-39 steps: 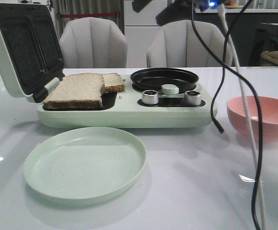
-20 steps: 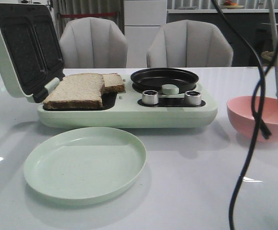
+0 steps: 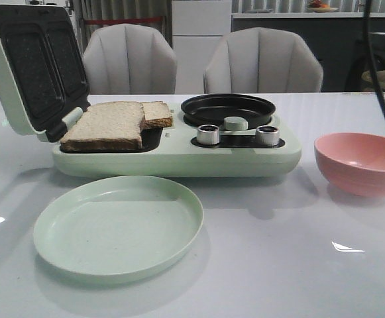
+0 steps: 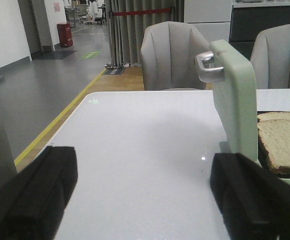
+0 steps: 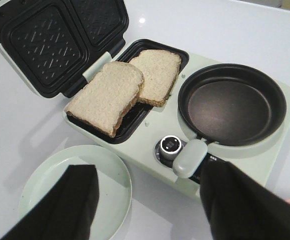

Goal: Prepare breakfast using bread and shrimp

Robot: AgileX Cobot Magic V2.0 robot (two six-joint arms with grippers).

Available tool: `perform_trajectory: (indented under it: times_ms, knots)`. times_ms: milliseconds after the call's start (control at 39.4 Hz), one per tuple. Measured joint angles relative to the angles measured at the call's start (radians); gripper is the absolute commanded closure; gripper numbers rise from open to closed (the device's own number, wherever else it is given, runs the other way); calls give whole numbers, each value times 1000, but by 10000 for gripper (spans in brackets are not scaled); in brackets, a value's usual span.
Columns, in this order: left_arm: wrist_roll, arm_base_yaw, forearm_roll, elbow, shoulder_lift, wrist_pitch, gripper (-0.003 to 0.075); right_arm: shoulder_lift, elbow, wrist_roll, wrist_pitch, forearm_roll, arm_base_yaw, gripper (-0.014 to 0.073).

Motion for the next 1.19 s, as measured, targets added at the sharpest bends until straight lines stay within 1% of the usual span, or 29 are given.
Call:
perform_trajectory:
  times_ms: [279,609,786,888,1040,1192]
  knots:
    - [0,0,0,0,0,0,115,-292,249,-34,-69,0,0,56]
    - [0,0,-2,0,0,0,115,-635,465,-38,-88,0,0,56]
    - [0,0,-2,0,0,0,115,-790,602,-40,-161,2,0,56]
    - [0,0,-2,0,0,0,115,-850,686,-40,-235,4,0,56]
    - [0,0,-4,0,0,0,115,-876,791,-40,-402,6,0,56]
    - [0,0,-11,0,0,0,115,-876,840,-40,-467,9,0,56]
